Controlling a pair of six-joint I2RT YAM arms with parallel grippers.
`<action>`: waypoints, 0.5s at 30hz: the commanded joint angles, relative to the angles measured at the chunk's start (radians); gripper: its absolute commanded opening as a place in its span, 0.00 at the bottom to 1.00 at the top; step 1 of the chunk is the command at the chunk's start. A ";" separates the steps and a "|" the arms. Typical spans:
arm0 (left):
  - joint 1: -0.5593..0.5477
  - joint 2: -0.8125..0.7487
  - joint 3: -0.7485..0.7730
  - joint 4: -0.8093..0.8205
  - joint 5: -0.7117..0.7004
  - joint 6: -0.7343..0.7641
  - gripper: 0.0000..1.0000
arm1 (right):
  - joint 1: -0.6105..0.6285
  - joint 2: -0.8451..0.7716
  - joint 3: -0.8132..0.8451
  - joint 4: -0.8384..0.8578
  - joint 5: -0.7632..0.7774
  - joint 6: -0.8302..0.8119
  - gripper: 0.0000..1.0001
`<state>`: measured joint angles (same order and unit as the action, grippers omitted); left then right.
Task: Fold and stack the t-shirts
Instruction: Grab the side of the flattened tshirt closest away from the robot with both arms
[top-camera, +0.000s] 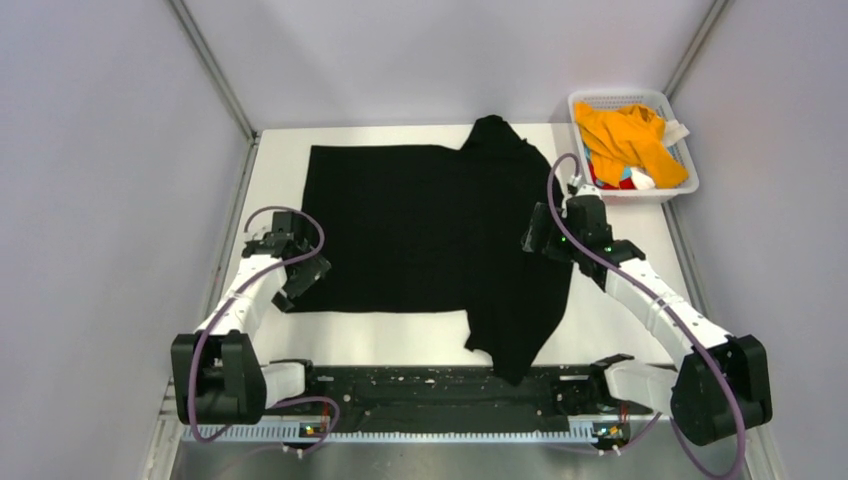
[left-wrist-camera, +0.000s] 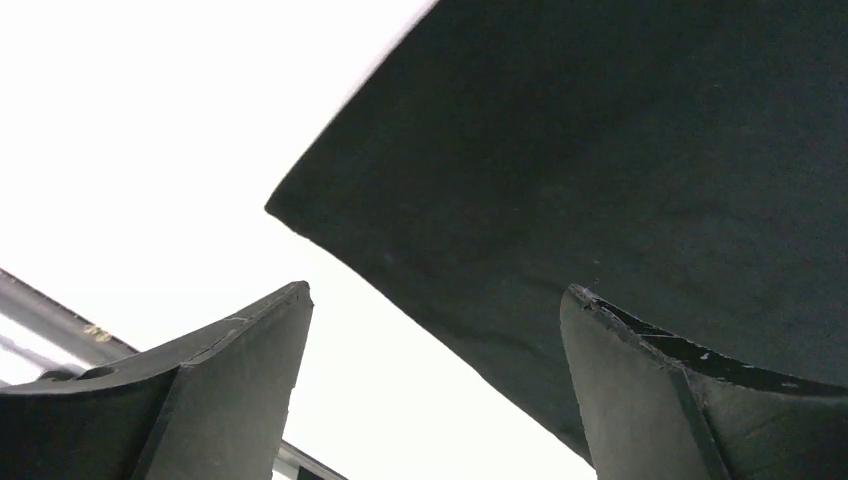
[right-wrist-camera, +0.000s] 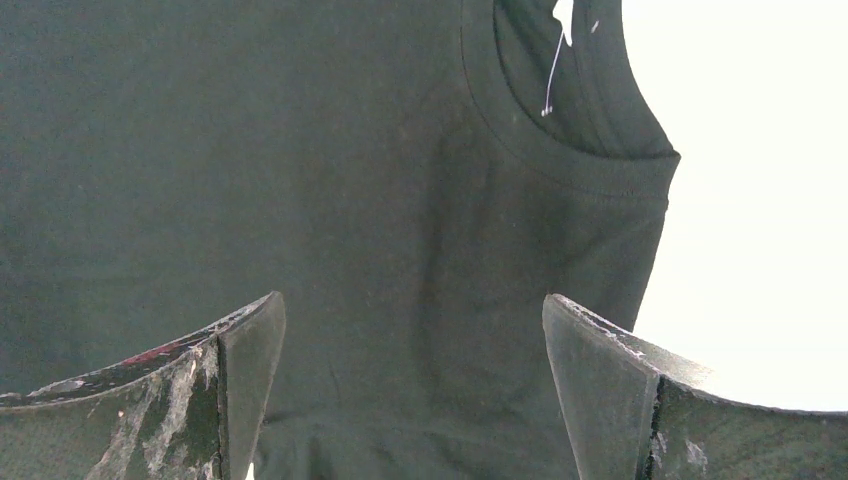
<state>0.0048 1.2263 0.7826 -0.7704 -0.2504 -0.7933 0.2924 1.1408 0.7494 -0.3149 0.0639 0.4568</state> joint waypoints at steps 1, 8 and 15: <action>0.000 -0.013 -0.020 -0.072 -0.091 -0.061 0.99 | 0.048 -0.041 -0.005 -0.053 0.027 -0.009 0.99; 0.022 -0.105 -0.116 -0.071 -0.142 -0.189 0.91 | 0.084 -0.099 -0.041 -0.111 0.045 0.004 0.99; 0.040 -0.080 -0.158 0.027 -0.116 -0.268 0.83 | 0.084 -0.088 -0.050 -0.110 0.028 -0.001 0.99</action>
<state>0.0364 1.1236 0.6266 -0.8188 -0.3576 -0.9955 0.3695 1.0580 0.6960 -0.4259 0.0872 0.4568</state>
